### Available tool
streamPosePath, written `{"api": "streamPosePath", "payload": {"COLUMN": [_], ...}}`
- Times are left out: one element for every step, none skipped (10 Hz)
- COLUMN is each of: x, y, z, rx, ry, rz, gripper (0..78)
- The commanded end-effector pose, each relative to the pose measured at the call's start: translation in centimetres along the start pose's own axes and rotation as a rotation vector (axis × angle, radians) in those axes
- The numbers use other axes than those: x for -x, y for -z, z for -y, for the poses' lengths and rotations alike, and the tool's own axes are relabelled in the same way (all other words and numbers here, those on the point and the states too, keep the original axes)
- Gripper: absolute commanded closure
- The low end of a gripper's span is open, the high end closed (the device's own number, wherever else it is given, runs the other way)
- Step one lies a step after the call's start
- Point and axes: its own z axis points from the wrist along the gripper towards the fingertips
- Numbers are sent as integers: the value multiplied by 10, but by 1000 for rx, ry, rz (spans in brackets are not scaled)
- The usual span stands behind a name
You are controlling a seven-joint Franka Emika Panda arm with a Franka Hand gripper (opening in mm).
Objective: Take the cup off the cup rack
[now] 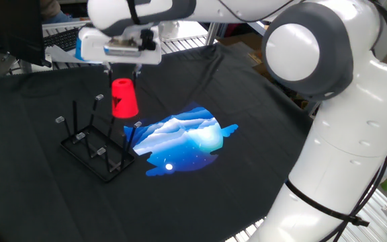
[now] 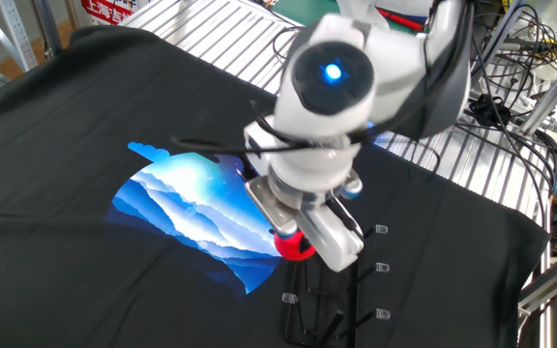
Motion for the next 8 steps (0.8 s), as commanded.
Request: {"api": "streamPosePath", "payload": {"x": [19,23,27,30,38,43,49,55], "y": [20,22,21,21,20,19,17,14], "z": [10,12,15,17,20,23,25,28], "rx": [-14,-28,-56,-66,-72,-75,-74,-68], "ry": [60,79,111,130,166,183,198,214], "rz": [1,6,19,27,32,32,30,29], "gripper": [761,761,761,761,761,761,761,761]}}
